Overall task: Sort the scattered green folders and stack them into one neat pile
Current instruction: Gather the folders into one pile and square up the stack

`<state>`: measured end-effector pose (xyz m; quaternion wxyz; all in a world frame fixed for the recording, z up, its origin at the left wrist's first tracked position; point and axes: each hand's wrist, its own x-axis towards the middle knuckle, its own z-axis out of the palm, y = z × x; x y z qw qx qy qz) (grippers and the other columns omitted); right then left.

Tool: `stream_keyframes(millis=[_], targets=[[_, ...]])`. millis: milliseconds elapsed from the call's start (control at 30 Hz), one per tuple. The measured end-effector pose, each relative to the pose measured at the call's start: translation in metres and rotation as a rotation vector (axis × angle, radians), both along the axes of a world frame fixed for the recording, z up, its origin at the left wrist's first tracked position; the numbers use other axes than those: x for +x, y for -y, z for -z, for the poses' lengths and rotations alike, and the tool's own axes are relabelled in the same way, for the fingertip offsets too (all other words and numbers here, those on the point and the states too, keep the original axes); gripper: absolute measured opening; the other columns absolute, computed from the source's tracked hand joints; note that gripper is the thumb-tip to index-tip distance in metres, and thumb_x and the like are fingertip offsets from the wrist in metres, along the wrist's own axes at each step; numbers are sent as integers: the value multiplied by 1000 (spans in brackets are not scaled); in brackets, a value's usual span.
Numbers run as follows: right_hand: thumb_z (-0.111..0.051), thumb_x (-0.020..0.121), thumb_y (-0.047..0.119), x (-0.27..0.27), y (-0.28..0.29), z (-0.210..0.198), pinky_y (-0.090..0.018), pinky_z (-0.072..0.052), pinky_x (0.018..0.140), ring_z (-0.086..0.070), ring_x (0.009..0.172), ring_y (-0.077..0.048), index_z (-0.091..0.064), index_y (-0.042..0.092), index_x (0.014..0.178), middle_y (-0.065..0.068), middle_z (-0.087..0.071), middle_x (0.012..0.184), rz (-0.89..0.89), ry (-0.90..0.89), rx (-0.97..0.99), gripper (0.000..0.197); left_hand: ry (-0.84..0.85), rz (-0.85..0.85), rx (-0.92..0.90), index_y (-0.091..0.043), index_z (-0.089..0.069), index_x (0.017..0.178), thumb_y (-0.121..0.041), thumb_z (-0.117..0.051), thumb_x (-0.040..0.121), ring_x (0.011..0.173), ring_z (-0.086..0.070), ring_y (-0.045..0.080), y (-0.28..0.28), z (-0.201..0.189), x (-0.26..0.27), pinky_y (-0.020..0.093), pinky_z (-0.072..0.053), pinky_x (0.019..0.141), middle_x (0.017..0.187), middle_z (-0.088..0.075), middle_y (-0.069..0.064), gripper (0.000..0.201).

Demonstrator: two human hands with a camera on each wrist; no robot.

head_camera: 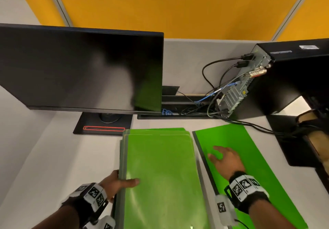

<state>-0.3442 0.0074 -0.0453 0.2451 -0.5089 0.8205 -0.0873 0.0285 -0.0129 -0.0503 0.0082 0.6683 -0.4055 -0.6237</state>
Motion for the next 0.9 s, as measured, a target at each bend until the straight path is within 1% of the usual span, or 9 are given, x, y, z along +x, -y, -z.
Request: stream_keyframes(millis=[67, 167, 267, 433, 533, 633, 700, 767, 900], targets=[[-51, 87, 53, -15, -11, 17, -40, -25, 114, -22, 140, -29, -37, 37, 140, -3, -25, 154, -92, -122, 224, 58, -34, 7, -1, -16, -52, 115, -64, -84, 11, 99, -60, 25, 1, -9, -7, 35, -48, 76, 109, -65, 4, 119], [-42, 89, 58, -9, -28, 36, -44, -23, 115, -13, 143, -30, -18, 44, 146, 0, -6, 157, -217, -180, 313, 64, -99, -108, -9, -15, -58, 94, -49, -89, 32, 92, -59, 24, -4, -18, -13, 37, -46, 84, 93, -66, 3, 77], [-34, 90, 60, 12, -26, 40, -43, -25, 113, -16, 140, -29, -17, 42, 146, 0, -9, 155, -290, -203, 247, 61, -164, -202, -5, -10, -62, 109, -42, -91, 25, 97, -65, 28, -10, -15, -7, 45, -51, 86, 98, -73, 7, 95], [-23, 90, 63, 30, -19, 30, -45, -19, 114, -8, 143, -31, -20, 31, 148, -1, -7, 157, -240, -67, 223, 66, -294, -339, -134, -5, -57, 112, -16, -83, 49, 86, -61, 11, -31, -19, -9, 26, -41, 68, 85, -73, -3, 69], [-15, 70, 81, 47, -31, 16, -37, -25, 112, -22, 140, -21, -24, 26, 146, 0, -23, 154, -167, 160, 122, 94, -330, -432, -183, -4, -53, 97, -4, -78, 62, 73, -52, 10, -39, -34, -17, 24, -38, 66, 53, -66, -12, 43], [-16, 43, 100, 75, -46, -6, -29, -28, 107, -35, 132, -15, -20, 22, 147, 3, -31, 148, -127, 497, 191, 130, -362, -509, -195, -9, -45, 93, 3, -74, 63, 88, -44, 16, -43, -50, -16, 34, -34, 94, 70, -53, -7, 43], [-22, 31, 102, 85, -46, -13, -28, -29, 105, -36, 131, -17, -19, 19, 147, 1, -32, 147, -59, 605, 225, 143, -395, -519, -165, -7, -49, 87, -13, -86, 47, 91, -48, 20, -41, -46, -11, 33, -38, 89, 72, -58, -5, 55], [-39, 38, 98, 88, -38, -18, -29, -30, 106, -34, 136, -20, -21, 18, 147, -2, -29, 152, 51, 701, 223, 137, -401, -506, -181, -12, -54, 82, -24, -92, 28, 89, -54, 22, -40, -43, -6, 30, -38, 80, 74, -63, -4, 68], [-56, 53, 84, 85, -25, -19, -36, -29, 108, -34, 137, -24, -23, 15, 147, -6, -32, 152, 174, 797, 281, 122, -465, -517, -179, -14, -54, 83, 0, -80, 41, 76, -51, 12, -39, -51, -6, 28, -34, 82, 72, -65, -4, 52]])
